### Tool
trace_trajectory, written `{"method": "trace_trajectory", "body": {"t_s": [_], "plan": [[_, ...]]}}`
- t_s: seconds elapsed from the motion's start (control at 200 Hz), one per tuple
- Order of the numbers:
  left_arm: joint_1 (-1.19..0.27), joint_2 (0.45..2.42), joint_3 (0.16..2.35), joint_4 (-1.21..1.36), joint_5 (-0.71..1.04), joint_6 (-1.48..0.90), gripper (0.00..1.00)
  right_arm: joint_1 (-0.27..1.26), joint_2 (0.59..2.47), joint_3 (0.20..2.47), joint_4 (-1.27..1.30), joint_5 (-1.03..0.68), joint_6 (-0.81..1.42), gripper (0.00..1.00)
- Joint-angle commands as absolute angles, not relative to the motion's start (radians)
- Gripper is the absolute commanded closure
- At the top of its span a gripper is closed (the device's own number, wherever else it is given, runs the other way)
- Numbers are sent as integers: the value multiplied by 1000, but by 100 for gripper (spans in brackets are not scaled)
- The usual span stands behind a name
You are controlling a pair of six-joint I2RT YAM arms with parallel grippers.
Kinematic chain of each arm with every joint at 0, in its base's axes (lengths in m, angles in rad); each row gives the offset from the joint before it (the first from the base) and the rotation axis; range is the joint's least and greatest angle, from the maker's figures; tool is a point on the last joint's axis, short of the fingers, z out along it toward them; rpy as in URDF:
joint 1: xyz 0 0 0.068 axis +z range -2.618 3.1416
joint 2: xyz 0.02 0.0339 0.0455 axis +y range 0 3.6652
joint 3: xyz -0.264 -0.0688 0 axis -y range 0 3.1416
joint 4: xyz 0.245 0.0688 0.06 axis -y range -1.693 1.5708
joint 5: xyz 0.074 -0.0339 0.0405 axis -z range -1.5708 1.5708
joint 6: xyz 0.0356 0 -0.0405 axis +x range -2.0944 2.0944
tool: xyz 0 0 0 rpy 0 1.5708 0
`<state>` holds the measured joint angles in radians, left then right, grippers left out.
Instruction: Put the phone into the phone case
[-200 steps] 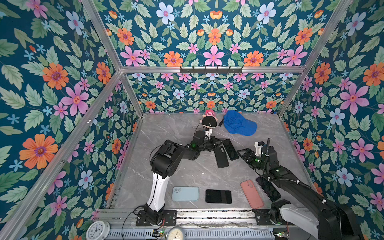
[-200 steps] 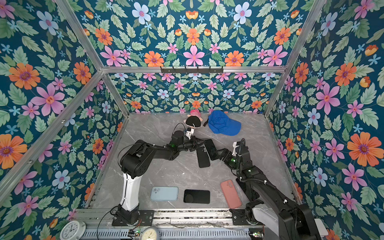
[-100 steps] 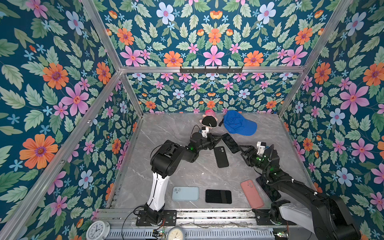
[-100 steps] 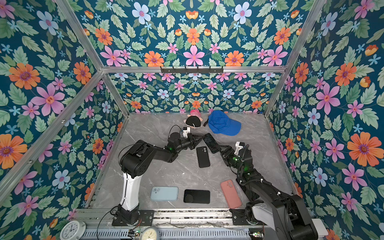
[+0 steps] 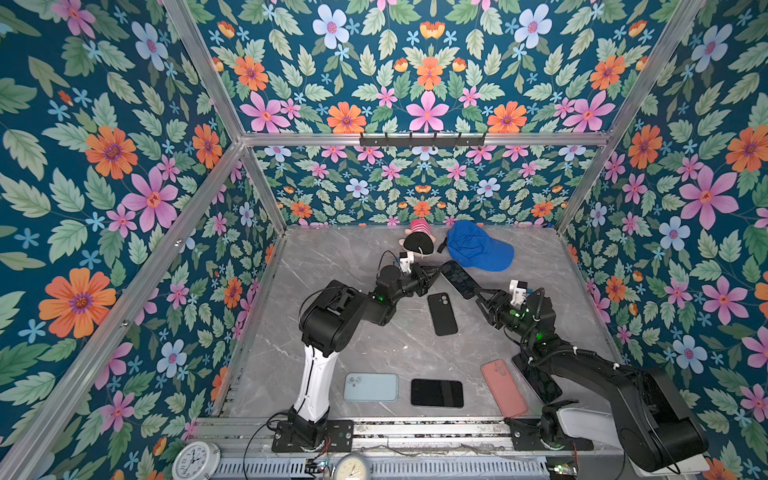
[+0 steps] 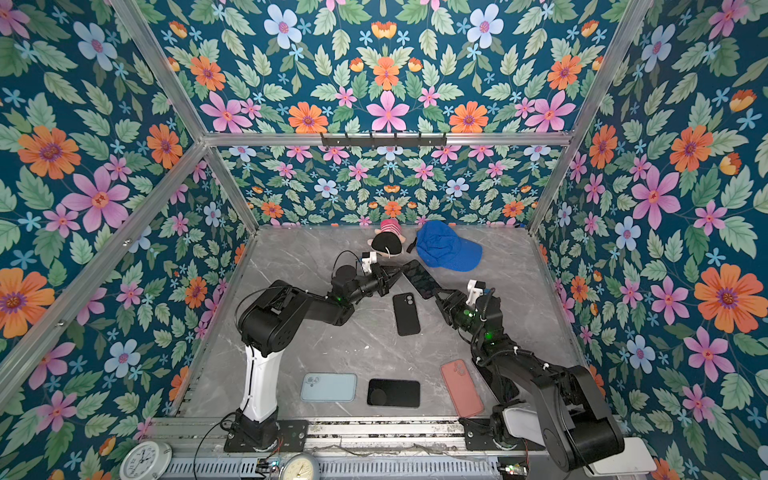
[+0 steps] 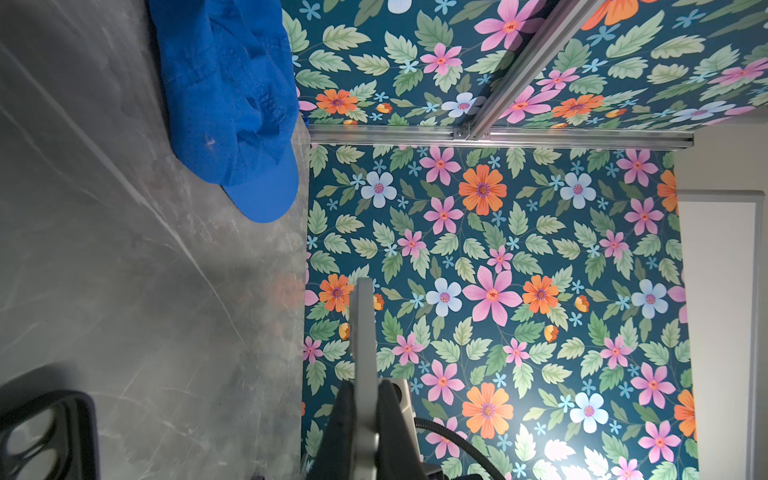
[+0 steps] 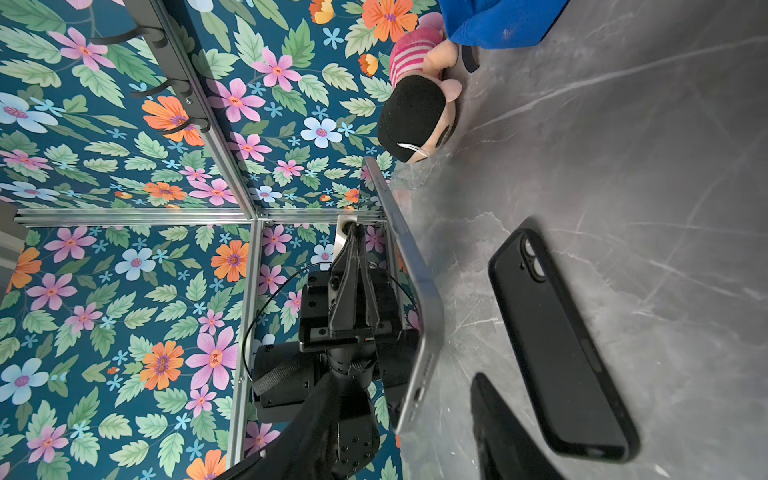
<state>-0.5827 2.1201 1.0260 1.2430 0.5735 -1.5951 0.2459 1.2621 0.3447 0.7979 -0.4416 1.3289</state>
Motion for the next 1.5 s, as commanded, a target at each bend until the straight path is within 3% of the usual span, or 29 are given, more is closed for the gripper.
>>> {"method": "trace_trajectory", "body": {"t_s": [0.0,0.16,0.8,1.494], "plan": [[-582,2115,1026,1331,565,-1621,100,246,1287,353,897,-461,1364,56],[-583,2117,1017,1340,561,-1628,100,248,1320,355,945,-471,1378,66],[-583,2131,1008,1377,561,-1654,100,259,1399,375,1040,-484,1405,73],[-583,2144,1009,1383,565,-1651,100,261,1413,385,1041,-494,1394,88]]}}
